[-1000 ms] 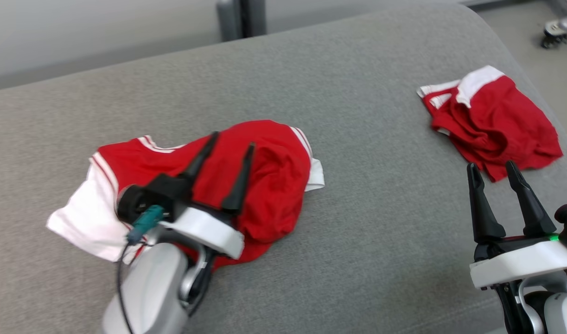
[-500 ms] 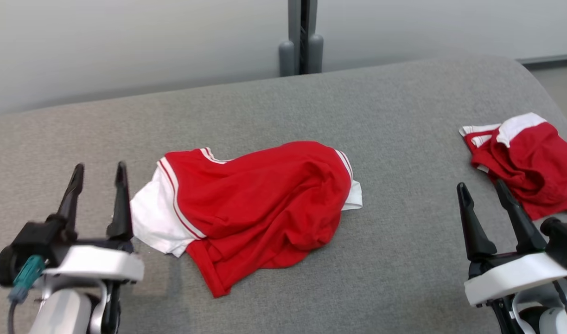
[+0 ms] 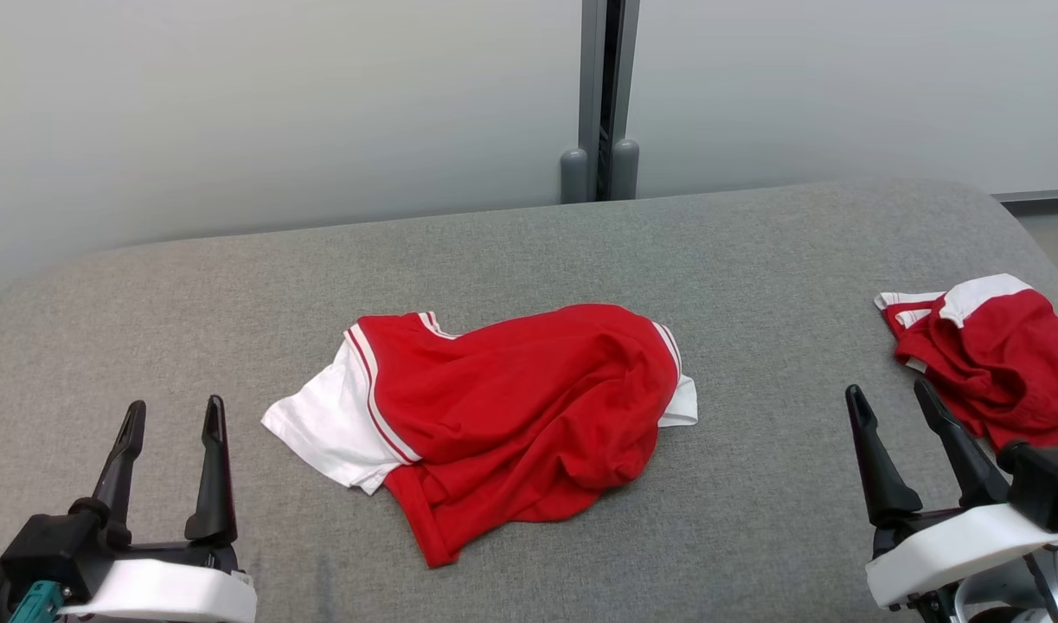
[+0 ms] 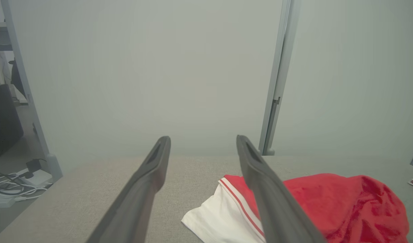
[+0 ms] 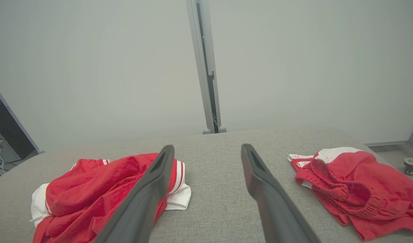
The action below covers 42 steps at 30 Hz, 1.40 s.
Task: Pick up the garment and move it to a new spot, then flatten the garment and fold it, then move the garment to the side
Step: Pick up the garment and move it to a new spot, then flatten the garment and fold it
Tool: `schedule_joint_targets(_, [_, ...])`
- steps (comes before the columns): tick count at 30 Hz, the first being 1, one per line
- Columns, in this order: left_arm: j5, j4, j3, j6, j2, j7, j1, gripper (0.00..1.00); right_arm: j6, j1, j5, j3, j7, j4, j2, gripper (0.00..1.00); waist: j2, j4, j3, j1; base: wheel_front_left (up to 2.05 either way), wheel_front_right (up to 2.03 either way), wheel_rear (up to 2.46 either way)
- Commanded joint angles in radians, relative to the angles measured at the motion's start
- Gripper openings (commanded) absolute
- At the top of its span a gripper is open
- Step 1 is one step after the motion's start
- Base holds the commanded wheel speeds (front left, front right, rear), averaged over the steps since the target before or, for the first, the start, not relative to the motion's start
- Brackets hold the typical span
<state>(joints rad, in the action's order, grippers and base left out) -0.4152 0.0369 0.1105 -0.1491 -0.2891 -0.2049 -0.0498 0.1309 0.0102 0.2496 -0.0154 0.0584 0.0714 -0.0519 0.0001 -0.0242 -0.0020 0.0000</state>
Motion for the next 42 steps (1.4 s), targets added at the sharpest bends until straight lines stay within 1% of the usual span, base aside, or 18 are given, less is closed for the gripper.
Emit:
schedule_joint_targets(1, [-0.003, 0.018, 0.002, -0.006, -0.007, 0.010, -0.016, 1.00, 0.000, 0.010, 0.007, 0.002, 0.004, 0.006, -0.009, 1.00, -0.0001, 0.001, -0.005, 0.0000, 0.00, 0.00, 0.00])
schedule_joint_targets(9, [-0.007, 0.053, 0.017, -0.012, -0.008, 0.039, -0.055, 1.00, 0.000, 0.020, 0.006, 0.009, 0.011, 0.017, -0.010, 1.00, -0.0001, 0.001, -0.011, 0.0000, 0.00, 0.00, 0.00])
schedule_joint_targets(18, [-0.008, 0.055, 0.025, -0.020, -0.014, 0.054, -0.062, 1.00, 0.000, 0.022, 0.009, 0.012, 0.010, 0.023, -0.011, 1.00, -0.0001, 0.001, -0.012, 0.0000, 0.00, 0.00, 0.00])
schedule_joint_targets(24, [-0.016, 0.037, 0.026, -0.011, -0.017, 0.044, -0.050, 1.00, 0.000, 0.024, 0.011, 0.006, 0.010, 0.022, -0.009, 1.00, -0.0001, 0.003, -0.010, 0.0000, 0.00, 0.00, 0.00])
schedule_joint_targets(34, [-0.020, 0.026, 0.029, -0.016, -0.018, 0.035, -0.039, 1.00, 0.000, 0.016, 0.012, 0.019, 0.013, 0.021, -0.007, 1.00, -0.0001, 0.008, -0.008, 0.0000, 0.00, 0.00, 0.00])
schedule_joint_targets(38, [-0.019, 0.028, 0.033, -0.015, -0.020, 0.034, -0.029, 1.00, 0.000, -0.003, 0.018, 0.067, 0.024, 0.028, -0.017, 1.00, -0.0001, 0.022, -0.002, 0.0000, 0.00, 0.00, 0.00])
schedule_joint_targets(42, [-0.016, 0.027, 0.041, -0.009, -0.017, 0.031, -0.008, 1.00, 0.000, -0.031, 0.039, 0.187, 0.061, 0.014, -0.042, 1.00, -0.0001, 0.051, 0.015, 0.0000, 0.00, 0.00, 0.00])
